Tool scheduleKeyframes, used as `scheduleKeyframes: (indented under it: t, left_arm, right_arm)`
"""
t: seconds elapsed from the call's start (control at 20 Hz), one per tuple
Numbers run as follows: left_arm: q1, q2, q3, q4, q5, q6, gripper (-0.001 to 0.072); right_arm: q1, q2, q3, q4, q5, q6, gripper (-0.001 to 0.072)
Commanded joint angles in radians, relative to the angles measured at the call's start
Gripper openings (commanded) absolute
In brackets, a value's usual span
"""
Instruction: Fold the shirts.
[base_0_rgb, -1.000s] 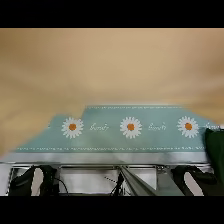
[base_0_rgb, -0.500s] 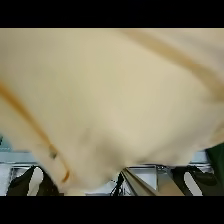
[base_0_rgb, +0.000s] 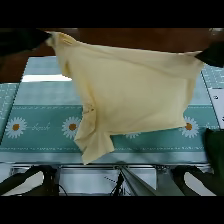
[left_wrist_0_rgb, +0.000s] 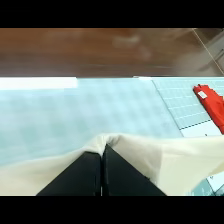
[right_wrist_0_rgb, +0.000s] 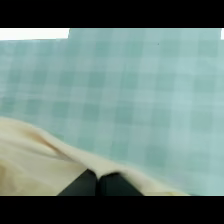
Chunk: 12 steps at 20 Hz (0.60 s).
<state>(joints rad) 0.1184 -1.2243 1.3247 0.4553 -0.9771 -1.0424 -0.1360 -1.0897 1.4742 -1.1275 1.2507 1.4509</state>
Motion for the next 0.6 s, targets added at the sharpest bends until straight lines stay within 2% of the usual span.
scheduleKeyframes:
  t: [0.0, 0.15, 0.2, 0.25, 0.3, 0.35, 0.4, 0.45, 0.55]
  left_arm:
    - [-0.112, -0.196, -0.014, -0.007, 0.152, 0.008, 0.0025]
    - [-0.153, -0.288, -0.015, -0.006, 0.07, 0.009, 0.0029]
    - [-0.158, -0.306, -0.015, -0.005, 0.045, 0.009, 0.0129]
    - [-0.159, -0.319, -0.015, 0.003, 0.013, 0.008, 0.0531]
    - [-0.153, -0.325, -0.014, 0.022, -0.036, -0.003, 0.0705]
    - [-0.137, -0.323, -0.014, 0.075, -0.091, -0.023, 0.0705]
    - [-0.114, -0.318, -0.014, 0.153, -0.149, -0.072, 0.0704]
    - [-0.081, -0.314, -0.014, 0.27, -0.232, -0.156, 0.0704]
    - [-0.016, -0.311, -0.025, 0.528, -0.441, -0.306, 0.0703]
  right_arm:
    - [0.0, -0.278, 0.071, 0.08, -0.124, -0.008, 0.0021]
    - [-0.003, -0.457, 0.153, 0.159, -0.167, -0.002, 0.0021]
    - [-0.007, -0.508, 0.174, 0.198, -0.167, 0.01, 0.0021]
    - [-0.019, -0.546, 0.185, 0.243, -0.166, 0.02, 0.0022]
    - [-0.036, -0.576, 0.186, 0.306, -0.163, 0.024, 0.0034]
    - [-0.057, -0.594, 0.186, 0.357, -0.151, 0.024, 0.0197]
    - [-0.085, -0.603, 0.186, 0.397, -0.125, 0.022, 0.0495]
    - [-0.117, -0.602, 0.186, 0.404, -0.089, 0.011, 0.0638]
    - [-0.208, -0.589, 0.187, 0.385, 0.052, -0.026, 0.0629]
